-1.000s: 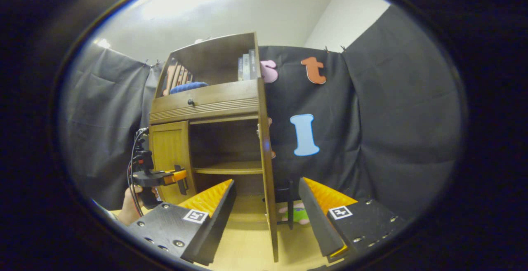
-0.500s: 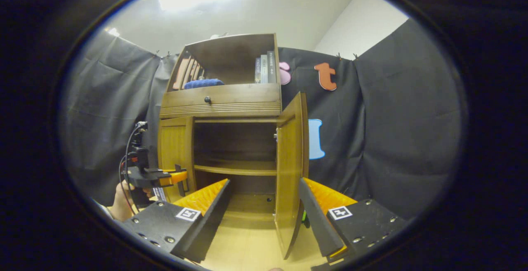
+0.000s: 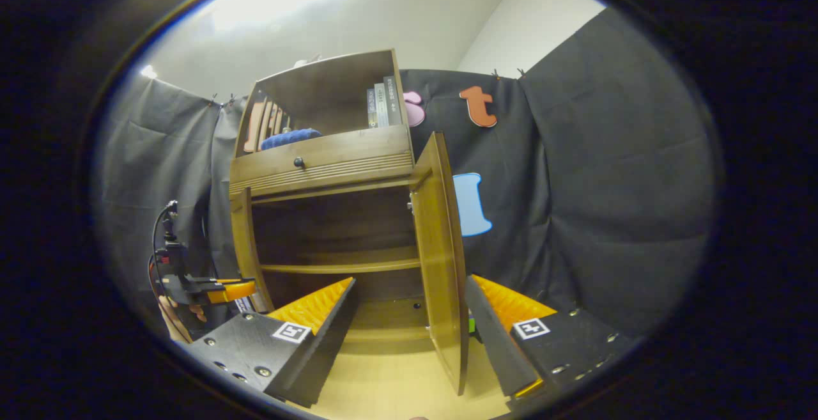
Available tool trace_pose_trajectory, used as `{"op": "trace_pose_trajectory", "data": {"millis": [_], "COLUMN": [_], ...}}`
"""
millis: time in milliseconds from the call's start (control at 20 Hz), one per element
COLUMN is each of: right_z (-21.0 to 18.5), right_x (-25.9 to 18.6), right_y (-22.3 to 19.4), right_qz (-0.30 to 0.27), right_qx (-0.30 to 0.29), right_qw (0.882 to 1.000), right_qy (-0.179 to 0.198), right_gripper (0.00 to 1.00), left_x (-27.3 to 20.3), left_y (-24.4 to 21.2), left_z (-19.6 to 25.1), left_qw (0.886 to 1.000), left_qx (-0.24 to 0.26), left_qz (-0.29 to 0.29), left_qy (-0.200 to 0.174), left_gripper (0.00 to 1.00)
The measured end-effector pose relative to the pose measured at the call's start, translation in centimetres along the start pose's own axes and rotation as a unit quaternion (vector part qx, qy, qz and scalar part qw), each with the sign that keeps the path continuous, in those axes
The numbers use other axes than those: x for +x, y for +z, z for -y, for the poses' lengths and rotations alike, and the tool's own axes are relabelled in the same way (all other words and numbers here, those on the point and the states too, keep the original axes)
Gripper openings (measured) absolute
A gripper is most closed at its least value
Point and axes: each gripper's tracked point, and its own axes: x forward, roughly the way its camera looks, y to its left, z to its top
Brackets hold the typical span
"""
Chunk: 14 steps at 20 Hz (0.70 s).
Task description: Open the right door of the double-door shoe cabinet with the right hand, and open the left door with the left hand.
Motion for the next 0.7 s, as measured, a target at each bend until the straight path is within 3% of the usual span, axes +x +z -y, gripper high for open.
{"op": "trace_pose_trajectory", "data": {"millis": [200, 250, 300, 550, 600, 700], "right_z": [-0.6, -0.7, -1.1, -3.6, -4.1, -5.3], "right_x": [0.1, 0.0, -0.2, -1.1, -1.2, -1.6], "right_y": [-0.5, -0.4, -0.3, 0.7, 0.9, 1.2], "right_qz": [0.002, 0.005, 0.007, 0.02, 0.022, 0.027], "right_qx": [-0.013, -0.016, -0.017, -0.023, -0.028, -0.035], "right_qw": [1.0, 1.0, 1.0, 0.999, 0.999, 0.999], "right_qy": [0.0, -0.001, 0.001, 0.016, 0.018, 0.026], "right_gripper": [0.98, 0.94, 0.98, 0.98, 0.94, 0.94], "left_x": [-2.4, -2.9, -3.4, -5.7, -6.0, -6.8], "left_y": [-0.2, -0.2, -0.1, -0.2, -0.1, 0.0], "left_z": [-0.9, -1.2, -1.5, -3.0, -3.4, -3.8], "left_qw": [1.0, 0.999, 0.999, 0.995, 0.994, 0.993], "left_qx": [0.006, 0.008, 0.007, 0.022, 0.025, 0.023], "left_qz": [-0.001, -0.001, -0.002, 0.007, 0.009, 0.012], "left_qy": [0.026, 0.034, 0.043, 0.095, 0.105, 0.117], "left_gripper": [0.3, 0.3, 0.29, 0.28, 0.29, 0.27]}}
